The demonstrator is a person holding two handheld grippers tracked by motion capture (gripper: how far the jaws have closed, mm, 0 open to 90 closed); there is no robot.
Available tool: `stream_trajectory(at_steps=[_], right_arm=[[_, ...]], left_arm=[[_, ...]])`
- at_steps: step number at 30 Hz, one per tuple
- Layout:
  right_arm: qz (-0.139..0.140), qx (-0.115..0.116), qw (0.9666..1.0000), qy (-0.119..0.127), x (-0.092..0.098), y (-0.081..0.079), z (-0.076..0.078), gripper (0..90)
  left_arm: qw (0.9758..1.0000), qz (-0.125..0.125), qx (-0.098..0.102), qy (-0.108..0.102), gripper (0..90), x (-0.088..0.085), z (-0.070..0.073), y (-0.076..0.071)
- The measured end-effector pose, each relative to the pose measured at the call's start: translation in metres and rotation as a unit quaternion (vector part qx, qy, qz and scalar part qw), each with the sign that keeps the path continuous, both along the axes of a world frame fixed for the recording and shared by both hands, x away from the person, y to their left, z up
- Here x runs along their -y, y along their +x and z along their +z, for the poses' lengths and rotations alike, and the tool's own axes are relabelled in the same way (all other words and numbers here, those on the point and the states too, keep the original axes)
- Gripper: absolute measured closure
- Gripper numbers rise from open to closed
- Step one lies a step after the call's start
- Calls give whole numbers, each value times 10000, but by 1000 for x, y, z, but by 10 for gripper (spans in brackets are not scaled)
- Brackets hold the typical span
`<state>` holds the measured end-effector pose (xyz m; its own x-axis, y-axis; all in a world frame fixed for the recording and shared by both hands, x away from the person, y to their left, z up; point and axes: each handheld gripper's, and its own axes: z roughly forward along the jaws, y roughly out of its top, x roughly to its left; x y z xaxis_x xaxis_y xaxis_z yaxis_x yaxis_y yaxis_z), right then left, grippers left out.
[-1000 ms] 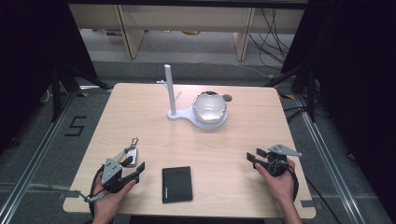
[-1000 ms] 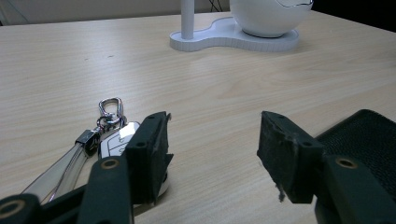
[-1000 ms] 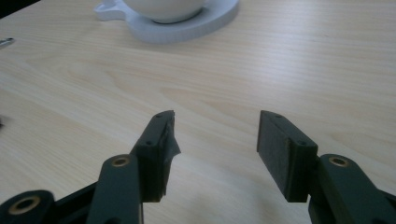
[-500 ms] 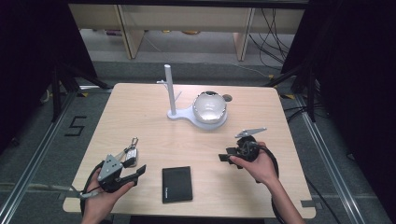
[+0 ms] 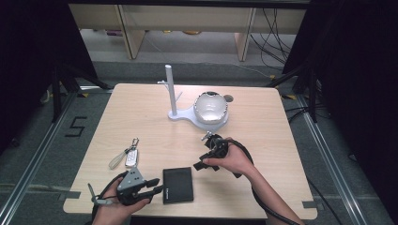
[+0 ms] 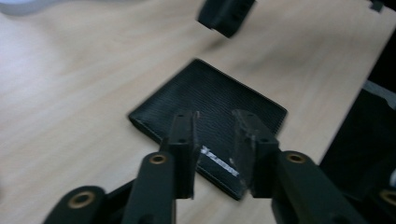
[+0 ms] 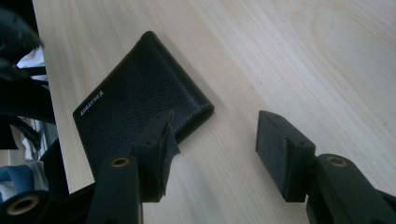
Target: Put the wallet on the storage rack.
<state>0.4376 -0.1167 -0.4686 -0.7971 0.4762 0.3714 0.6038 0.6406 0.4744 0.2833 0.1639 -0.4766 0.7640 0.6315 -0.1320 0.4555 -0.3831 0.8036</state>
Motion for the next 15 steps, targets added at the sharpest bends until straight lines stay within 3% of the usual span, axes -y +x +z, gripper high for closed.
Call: stream_trajectory(at_steps=[2,4,8,11,13,15], right_arm=[[15,-54,10000,-56,-5,1,-2,483],[71,-148,9998,-131,-8,2,-5,483],[133,-126,9996,-220,-14,2,-10,481],[99,-166,9996,-227,-17,1,-10,477],[152,-162,9995,-246,-18,1,-10,476],[159,-164,9994,-262,-19,1,-11,476]], left_arm=[[9998,-123,-95,138,769,3,-4,0],[9997,-132,-175,81,801,8,-8,0],[9989,-250,-240,326,834,10,-11,0],[9987,-282,-269,327,845,12,-12,0],[9984,-240,-401,333,852,15,-15,0],[9986,-256,-374,265,855,16,-16,0]])
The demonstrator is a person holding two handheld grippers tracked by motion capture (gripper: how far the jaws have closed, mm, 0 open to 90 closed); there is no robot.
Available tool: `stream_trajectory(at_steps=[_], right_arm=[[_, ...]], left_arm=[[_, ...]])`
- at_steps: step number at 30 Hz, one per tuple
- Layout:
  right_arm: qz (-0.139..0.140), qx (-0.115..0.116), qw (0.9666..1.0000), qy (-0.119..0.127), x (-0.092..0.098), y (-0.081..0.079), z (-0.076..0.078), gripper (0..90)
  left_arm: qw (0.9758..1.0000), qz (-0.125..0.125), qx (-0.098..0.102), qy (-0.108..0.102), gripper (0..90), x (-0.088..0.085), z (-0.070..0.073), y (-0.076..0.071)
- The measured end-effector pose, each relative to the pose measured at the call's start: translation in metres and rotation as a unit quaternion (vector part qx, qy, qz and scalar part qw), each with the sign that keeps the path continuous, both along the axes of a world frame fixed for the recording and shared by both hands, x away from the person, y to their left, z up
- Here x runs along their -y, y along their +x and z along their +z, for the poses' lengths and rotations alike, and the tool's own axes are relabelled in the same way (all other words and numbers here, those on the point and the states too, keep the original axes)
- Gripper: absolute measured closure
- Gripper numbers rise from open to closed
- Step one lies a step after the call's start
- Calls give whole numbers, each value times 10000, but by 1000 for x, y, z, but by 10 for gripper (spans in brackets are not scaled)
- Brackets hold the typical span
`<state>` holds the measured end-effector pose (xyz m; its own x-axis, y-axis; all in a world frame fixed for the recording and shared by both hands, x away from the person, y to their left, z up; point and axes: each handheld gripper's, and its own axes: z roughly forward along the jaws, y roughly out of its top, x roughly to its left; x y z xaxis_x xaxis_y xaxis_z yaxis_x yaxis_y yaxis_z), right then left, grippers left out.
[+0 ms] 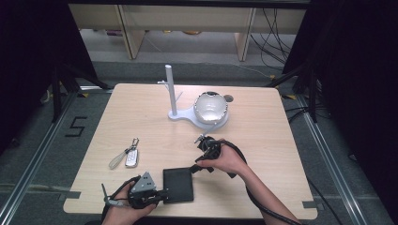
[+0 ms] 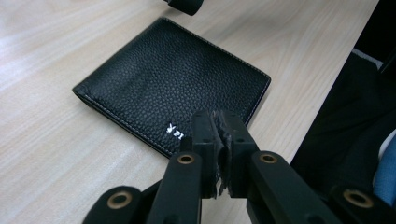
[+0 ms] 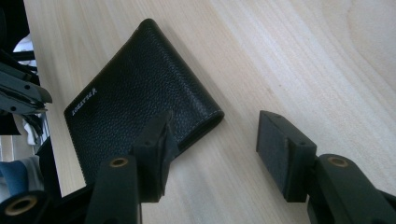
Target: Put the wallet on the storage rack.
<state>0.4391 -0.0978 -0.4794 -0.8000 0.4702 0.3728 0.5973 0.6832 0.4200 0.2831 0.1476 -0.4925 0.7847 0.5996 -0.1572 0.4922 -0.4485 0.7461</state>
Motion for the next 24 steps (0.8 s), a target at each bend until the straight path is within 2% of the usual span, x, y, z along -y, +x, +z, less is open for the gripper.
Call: stream_trajectory(at_steps=[2,3,4,7,8,10,11,12,13,15,17,18,19,20,21,22,24], right_arm=[[54,-62,10000,-24,-4,0,-1,472],[54,-62,10000,-24,-4,0,-1,472],[79,-80,9999,-38,-6,0,-2,469],[134,-108,9998,-75,-10,0,-5,468],[143,-124,9998,-93,-12,0,-6,467],[158,-120,9998,-99,-13,1,-6,467],[152,-171,9997,-110,-14,0,-6,467],[205,-153,9996,-125,-15,1,-8,468],[205,-153,9996,-125,-15,1,-8,467],[153,-224,9995,-152,-17,1,-9,467],[255,-222,9994,-76,-17,2,-11,465],[120,-291,9993,-188,-17,2,-9,465],[92,-321,9993,-174,-18,2,-9,465],[166,-245,9995,-123,-18,3,-10,465],[166,-245,9995,-123,-18,3,-10,465],[150,-256,9995,-145,-18,3,-10,465],[242,-221,9994,-95,-19,3,-10,464]], left_arm=[[10000,-48,-36,61,856,1,-2,1],[9997,-155,-46,196,856,0,-2,3],[9997,-78,-103,186,857,2,-4,3],[9997,-119,-176,149,858,6,-9,3],[9992,-167,-195,291,858,5,-10,4],[9992,-217,-207,253,860,6,-11,4],[9995,-148,-226,150,860,7,-11,4],[9992,-205,-209,266,861,6,-10,5],[9994,-159,-229,194,861,7,-11,5],[9994,-163,-232,205,863,7,-11,5],[9994,-154,-262,158,863,7,-11,5],[9991,-216,-225,299,863,6,-11,6],[9991,-216,-225,299,863,6,-11,6],[9990,-227,-207,335,862,6,-10,6],[9988,-277,-228,332,862,6,-10,6],[9993,-170,-248,209,862,8,-11,5],[9993,-182,-245,236,862,8,-11,5]])
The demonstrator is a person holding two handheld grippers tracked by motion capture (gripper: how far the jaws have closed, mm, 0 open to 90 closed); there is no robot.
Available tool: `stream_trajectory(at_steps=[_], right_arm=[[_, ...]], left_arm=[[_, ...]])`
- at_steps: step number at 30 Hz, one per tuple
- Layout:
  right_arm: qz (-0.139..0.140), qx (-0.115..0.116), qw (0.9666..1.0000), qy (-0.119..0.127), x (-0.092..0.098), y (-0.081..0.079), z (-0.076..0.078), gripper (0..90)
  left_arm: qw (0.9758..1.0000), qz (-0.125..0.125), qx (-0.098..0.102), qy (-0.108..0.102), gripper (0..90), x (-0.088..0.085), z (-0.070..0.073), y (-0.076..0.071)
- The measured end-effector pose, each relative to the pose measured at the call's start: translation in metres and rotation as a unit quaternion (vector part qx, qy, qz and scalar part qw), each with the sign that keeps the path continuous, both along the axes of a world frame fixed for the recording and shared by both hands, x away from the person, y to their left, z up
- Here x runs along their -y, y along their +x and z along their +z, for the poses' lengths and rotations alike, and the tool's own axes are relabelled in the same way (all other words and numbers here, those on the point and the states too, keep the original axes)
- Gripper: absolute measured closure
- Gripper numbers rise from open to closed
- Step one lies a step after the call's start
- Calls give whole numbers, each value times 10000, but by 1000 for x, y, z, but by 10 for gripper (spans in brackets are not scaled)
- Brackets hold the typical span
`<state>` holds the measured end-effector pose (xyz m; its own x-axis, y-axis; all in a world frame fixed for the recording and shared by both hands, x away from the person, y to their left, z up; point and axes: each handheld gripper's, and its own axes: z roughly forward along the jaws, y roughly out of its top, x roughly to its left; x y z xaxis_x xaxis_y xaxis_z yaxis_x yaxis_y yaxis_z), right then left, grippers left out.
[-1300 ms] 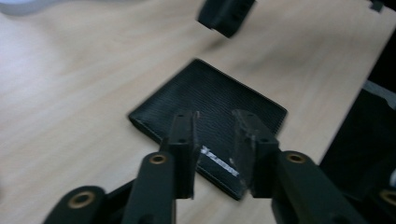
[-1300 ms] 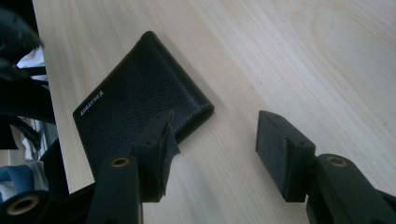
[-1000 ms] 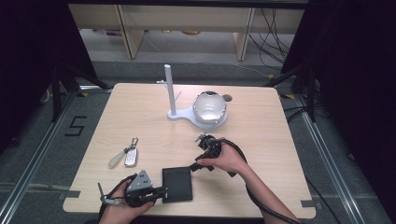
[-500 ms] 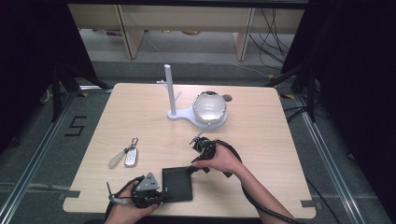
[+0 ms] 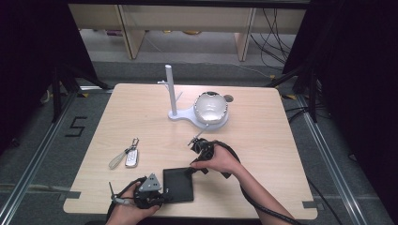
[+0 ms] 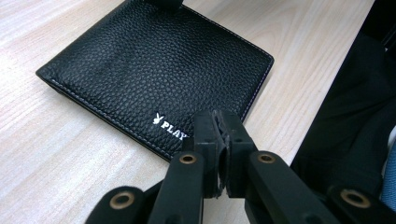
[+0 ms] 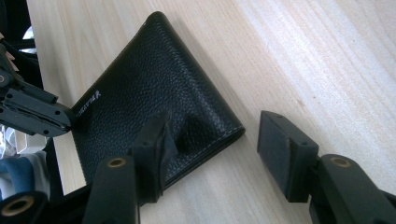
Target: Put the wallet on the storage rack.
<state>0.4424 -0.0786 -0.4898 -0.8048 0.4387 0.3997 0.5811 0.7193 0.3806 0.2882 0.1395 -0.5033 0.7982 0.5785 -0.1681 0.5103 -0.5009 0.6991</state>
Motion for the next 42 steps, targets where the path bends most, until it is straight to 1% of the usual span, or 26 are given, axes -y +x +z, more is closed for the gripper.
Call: stream_trajectory(at_steps=[1,2,7,8,11,12,13,14,15,18,20,22,25,26,27,28,29,30,31,32,33,35,37,38,39,42], right_arm=[[-3,1,10000,-31,-1,0,0,462],[-3,1,10000,-31,-1,0,0,462],[-58,-1,10000,-58,-4,1,0,458],[0,22,10000,-23,-5,2,0,458],[-89,-72,9999,-69,-7,-1,0,462],[72,-8,9999,101,-8,-1,-2,466],[-23,-151,9999,13,-9,-4,0,465],[74,-19,10000,20,-10,-2,-1,470],[101,11,9999,-16,-11,-3,-1,481],[169,97,9998,5,-11,-3,-1,512],[32,68,9999,-135,-11,-3,0,547],[67,91,9999,-95,-12,-2,0,549],[101,-48,9999,-122,-13,1,0,538],[114,-27,9999,-124,-13,2,0,531],[12,-98,9998,-177,-14,2,1,522],[123,18,9999,-23,-15,4,-2,521],[25,-38,9998,-210,-17,2,0,533],[99,4,9998,-182,-17,3,0,538],[176,15,9997,-155,-17,2,1,548],[195,29,9997,-140,-16,3,0,561],[246,57,9996,-104,-15,4,-1,579],[198,-51,9997,-128,-15,4,-1,617],[138,-71,9997,-175,-15,4,0,650],[138,-71,9997,-175,-15,4,0,650],[208,-14,9996,-170,-16,3,-1,673],[230,5,9995,-205,-16,4,0,707]], left_arm=[[10000,-4,0,8,862,0,0,0],[9999,-104,11,124,862,-1,1,1],[9999,-113,21,116,861,-1,1,1],[9999,-108,21,110,861,-1,1,1],[9999,-111,21,112,862,-1,1,1],[9999,-116,21,115,862,-1,1,1],[9999,-118,23,117,863,-1,1,1],[9999,-119,24,119,864,-1,1,1],[9999,-71,-14,98,865,-1,0,1],[9997,-124,79,210,866,-1,1,1],[9997,-106,76,209,868,-1,1,1],[9997,-92,56,199,869,0,1,2],[9997,-102,58,212,870,0,1,2],[9997,-99,63,207,870,0,1,2],[9997,-97,68,201,871,0,1,2],[9997,-100,66,200,871,-1,1,2],[9999,-23,-10,136,871,0,0,1],[9999,-23,-10,136,872,0,0,1],[9997,-151,27,183,872,-1,1,2],[9999,-48,-33,113,872,0,0,1],[9998,-68,7,175,873,0,0,2],[9997,-110,45,202,874,0,1,2],[9998,-94,-15,176,875,0,1,1],[9999,-42,-28,131,875,0,0,1],[9998,-63,34,163,881,0,0,1],[9998,27,38,173,886,0,-1,0]])
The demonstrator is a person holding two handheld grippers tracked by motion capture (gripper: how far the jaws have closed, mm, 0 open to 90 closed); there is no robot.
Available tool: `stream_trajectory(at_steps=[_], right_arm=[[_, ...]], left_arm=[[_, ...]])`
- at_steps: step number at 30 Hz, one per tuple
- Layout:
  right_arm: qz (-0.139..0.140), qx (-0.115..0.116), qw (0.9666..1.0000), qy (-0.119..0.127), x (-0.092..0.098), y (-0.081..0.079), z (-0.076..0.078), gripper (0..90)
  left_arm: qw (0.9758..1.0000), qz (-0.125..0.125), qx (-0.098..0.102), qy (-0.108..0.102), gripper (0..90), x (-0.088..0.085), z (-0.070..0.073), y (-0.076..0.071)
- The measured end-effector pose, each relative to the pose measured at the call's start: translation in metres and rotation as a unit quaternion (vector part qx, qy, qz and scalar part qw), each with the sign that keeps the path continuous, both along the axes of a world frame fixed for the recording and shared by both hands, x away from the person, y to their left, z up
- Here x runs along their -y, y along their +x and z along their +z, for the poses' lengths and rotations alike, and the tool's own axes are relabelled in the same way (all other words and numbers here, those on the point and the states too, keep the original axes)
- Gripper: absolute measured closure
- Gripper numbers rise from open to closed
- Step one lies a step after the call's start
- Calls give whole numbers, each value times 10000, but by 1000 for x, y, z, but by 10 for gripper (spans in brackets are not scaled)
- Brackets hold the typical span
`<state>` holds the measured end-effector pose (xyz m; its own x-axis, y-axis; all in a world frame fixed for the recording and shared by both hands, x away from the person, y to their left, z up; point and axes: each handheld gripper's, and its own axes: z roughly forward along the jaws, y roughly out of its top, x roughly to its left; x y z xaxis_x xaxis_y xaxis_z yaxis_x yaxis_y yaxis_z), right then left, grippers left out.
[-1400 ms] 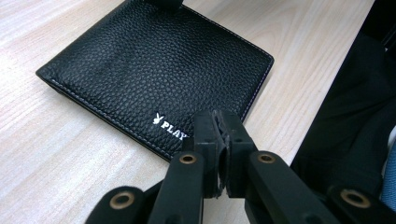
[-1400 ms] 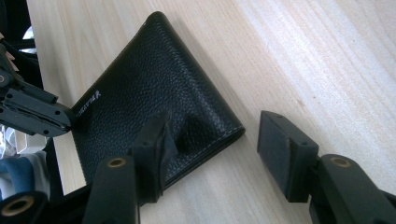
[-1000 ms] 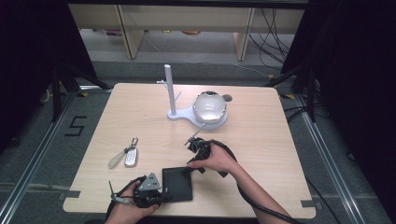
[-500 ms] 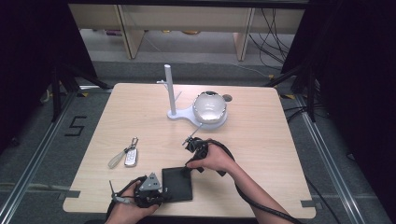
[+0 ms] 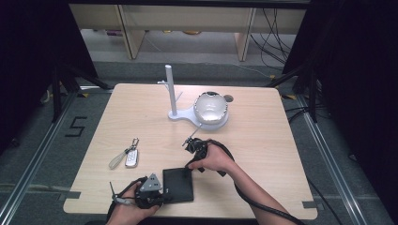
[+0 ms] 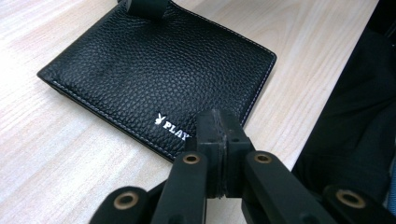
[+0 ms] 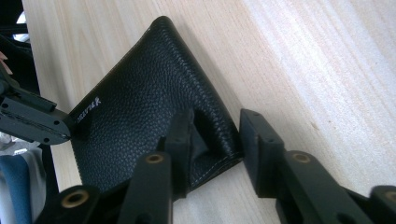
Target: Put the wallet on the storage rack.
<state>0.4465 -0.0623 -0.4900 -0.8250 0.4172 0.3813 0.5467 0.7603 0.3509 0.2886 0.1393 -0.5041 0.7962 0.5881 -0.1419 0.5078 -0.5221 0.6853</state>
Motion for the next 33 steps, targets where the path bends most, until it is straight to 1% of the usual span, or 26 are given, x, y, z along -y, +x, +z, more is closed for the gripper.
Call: stream_trajectory(at_steps=[1,3,5,6,7,8,9,12,13,15,16,17,18,19,21,22,23,24,26,27,28,29,30,31,32,33], right_arm=[[-57,4,10000,-82,-1,0,2,741],[-19,-23,10000,-79,-1,-1,3,759],[19,48,9999,-144,-3,-2,6,779],[-64,1,9997,-245,-4,-4,9,784],[157,169,9996,-160,-4,-2,8,788],[96,167,9994,-299,-3,-3,13,793],[68,109,9998,-169,-4,-5,17,794],[121,174,9997,-109,-2,-8,25,795],[159,298,9994,-21,0,-9,30,795],[140,456,9989,11,5,-12,44,796],[53,735,9973,69,13,-12,58,798],[53,735,9973,69,13,-12,58,798],[5,1005,9948,192,21,-12,72,797],[-15,1216,9924,195,25,-11,79,798],[-98,1286,9914,226,30,-12,85,797],[-157,1624,9864,200,38,-11,93,798],[-204,1693,9852,186,42,-12,96,797],[-288,1764,9838,161,46,-12,100,797],[-398,2036,9781,192,54,-11,103,797],[-398,2036,9781,192,54,-11,103,797],[-527,2186,9742,190,62,-11,107,797],[-527,2186,9742,190,62,-11,107,797],[-591,2298,9712,230,69,-11,110,797],[-591,2298,9712,230,69,-11,110,797],[-624,2484,9662,282,76,-10,111,797],[-624,2484,9662,282,76,-10,111,797]], left_arm=[[10000,2,8,-1,886,0,0,0],[10000,-71,25,-28,887,-1,0,0],[9999,16,-10,-163,887,0,-1,-1],[9999,12,4,-156,887,0,-1,-1],[9999,9,9,-151,887,0,-1,-1],[10000,-20,36,-49,886,-2,0,0],[10000,-27,3,-93,884,-1,0,0],[9997,-34,-19,-257,864,-1,0,-1],[9994,12,40,-329,838,-1,1,-2],[9990,89,261,-343,783,-7,6,-1],[9977,179,329,-564,733,-10,9,0],[9957,349,410,-749,733,-13,12,0],[9933,495,503,-911,661,-17,15,1],[9915,622,580,-983,638,-21,18,2],[9872,881,751,-1102,628,-31,21,5],[9848,1038,843,-1110,589,-36,21,7],[9831,1139,900,-1114,576,-42,21,9],[9804,1294,932,-1155,556,-46,20,10],[9748,1552,1063,-1197,524,-55,17,13],[9728,1653,1119,-1176,524,-60,16,15],[9702,1763,1169,-1183,502,-64,14,16],[9679,1837,1232,-1195,502,-69,12,18],[9650,1945,1279,-1212,484,-72,10,20],[9625,2052,1310,-1193,484,-76,9,21],[9599,2150,1344,-1193,482,-79,7,22],[9576,2232,1373,-1198,480,-81,5,23]])
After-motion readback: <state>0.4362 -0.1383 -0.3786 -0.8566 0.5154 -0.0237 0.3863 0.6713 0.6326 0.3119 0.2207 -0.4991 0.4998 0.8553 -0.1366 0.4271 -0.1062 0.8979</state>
